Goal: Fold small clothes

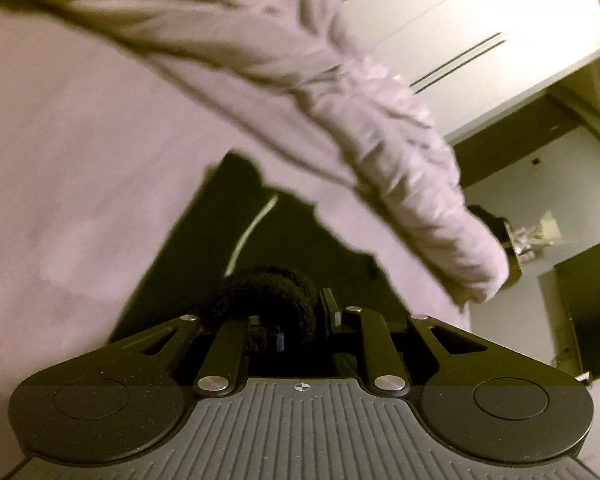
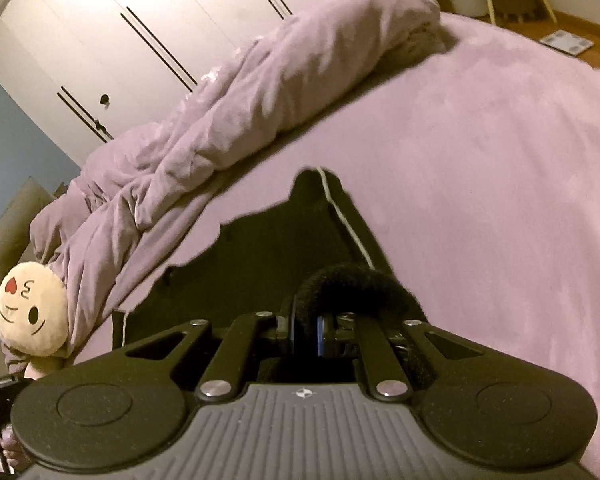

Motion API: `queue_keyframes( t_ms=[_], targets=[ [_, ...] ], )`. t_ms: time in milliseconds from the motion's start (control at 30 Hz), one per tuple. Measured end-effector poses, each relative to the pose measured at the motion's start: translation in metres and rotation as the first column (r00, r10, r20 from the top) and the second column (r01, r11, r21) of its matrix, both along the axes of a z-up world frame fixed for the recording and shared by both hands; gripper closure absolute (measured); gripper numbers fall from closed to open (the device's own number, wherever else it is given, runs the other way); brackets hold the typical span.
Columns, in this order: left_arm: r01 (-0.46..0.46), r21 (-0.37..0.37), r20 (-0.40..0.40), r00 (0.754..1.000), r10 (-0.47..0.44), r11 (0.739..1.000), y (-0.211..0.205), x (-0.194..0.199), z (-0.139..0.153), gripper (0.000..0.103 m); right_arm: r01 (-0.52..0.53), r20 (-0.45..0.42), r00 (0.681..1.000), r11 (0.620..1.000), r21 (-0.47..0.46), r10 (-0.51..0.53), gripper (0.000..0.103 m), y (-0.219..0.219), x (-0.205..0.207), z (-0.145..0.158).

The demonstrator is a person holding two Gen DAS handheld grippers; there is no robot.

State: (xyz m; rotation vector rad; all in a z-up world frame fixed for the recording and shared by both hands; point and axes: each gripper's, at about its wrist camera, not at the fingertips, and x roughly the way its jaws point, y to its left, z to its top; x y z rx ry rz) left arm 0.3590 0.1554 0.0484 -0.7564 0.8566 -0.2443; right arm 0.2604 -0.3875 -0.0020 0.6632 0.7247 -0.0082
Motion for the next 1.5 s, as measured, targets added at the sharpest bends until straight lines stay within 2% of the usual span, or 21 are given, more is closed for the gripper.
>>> queue_keyframes(
  t_ms=[133,233,300,367,433,533,600,667,700,1000,1200,1233,1267,1300,1333,1400,1500],
  targets=[
    [-0.029,0.012,0.053,0.998,0.028,0.999,0.002,0.027,0.009,0.085,0.023,0.028,0.999,1.000,-0.011,-0.023,0.094,-0.008,0.029,0.002],
    [-0.081,0.036,0.066,0.995,0.078,0.996,0.008,0.047,-0.002,0.084,0.063,0.051,0.997,0.998,-0.015,-0.062,0.094,-0.016,0.053,-0.004],
    [-0.114,0.066,0.016,0.993,0.114,0.991,0.012,0.062,-0.022,0.082,0.087,0.035,0.996,0.996,-0.006,-0.086,0.092,-0.021,0.069,-0.015],
    [-0.133,0.069,-0.073,0.988,0.138,0.989,0.014,0.073,-0.045,0.074,0.088,-0.031,0.996,0.996,0.014,-0.088,0.086,-0.023,0.086,-0.030],
    [-0.121,0.055,-0.142,0.982,0.128,0.991,0.012,0.079,-0.066,0.072,0.084,-0.085,0.993,0.995,0.053,-0.079,0.084,-0.025,0.093,-0.043],
    [-0.095,0.052,-0.174,0.979,0.103,0.994,0.006,0.083,-0.081,0.072,0.083,-0.088,0.993,0.994,0.074,-0.076,0.083,-0.026,0.094,-0.047],
    [-0.097,0.048,-0.179,0.978,0.104,0.994,0.004,0.086,-0.086,0.076,0.083,-0.087,0.993,0.992,0.092,-0.075,0.083,-0.029,0.095,-0.048],
    [-0.111,0.048,-0.180,0.977,0.117,0.993,0.006,0.090,-0.088,0.083,0.085,-0.092,0.993,0.992,0.096,-0.076,0.087,-0.030,0.097,-0.049],
    [-0.121,0.046,-0.180,0.975,0.128,0.992,0.007,0.092,-0.087,0.084,0.083,-0.088,0.993,0.992,0.092,-0.075,0.091,-0.029,0.097,-0.048],
    [-0.168,0.084,-0.048,0.984,0.172,0.982,0.013,0.107,-0.047,0.088,0.077,0.028,0.997,0.996,-0.035,-0.076,0.094,-0.018,0.109,-0.014],
    [-0.203,0.178,0.021,0.979,0.202,0.963,0.009,0.117,-0.035,0.087,0.072,0.085,0.995,0.988,-0.135,-0.061,0.094,-0.011,0.126,-0.004],
    [-0.209,0.205,0.020,0.978,0.210,0.956,0.008,0.117,-0.035,0.084,0.068,0.084,0.995,0.984,-0.166,-0.055,0.090,-0.008,0.128,-0.004],
    [-0.206,0.214,0.015,0.978,0.208,0.955,0.008,0.115,-0.036,0.077,0.066,0.078,0.996,0.980,-0.186,-0.053,0.087,-0.006,0.129,-0.004],
    [-0.208,0.226,0.010,0.977,0.211,0.952,0.007,0.112,-0.037,0.074,0.073,0.070,0.996,0.977,-0.198,-0.061,0.077,-0.005,0.127,-0.004],
    [-0.208,0.242,0.013,0.977,0.211,0.948,0.006,0.107,-0.037,0.064,0.088,0.069,0.995,0.974,-0.207,-0.075,0.058,-0.006,0.123,-0.004],
    [-0.198,0.283,0.037,0.980,0.195,0.938,0.005,0.095,-0.035,0.050,0.117,0.078,0.992,0.962,-0.246,-0.101,0.041,-0.008,0.108,-0.002],
    [-0.163,0.348,0.057,0.987,0.153,0.923,0.009,0.072,-0.033,0.037,0.079,0.059,0.996,0.941,-0.329,-0.063,0.041,-0.009,0.085,-0.002]
  ],
)
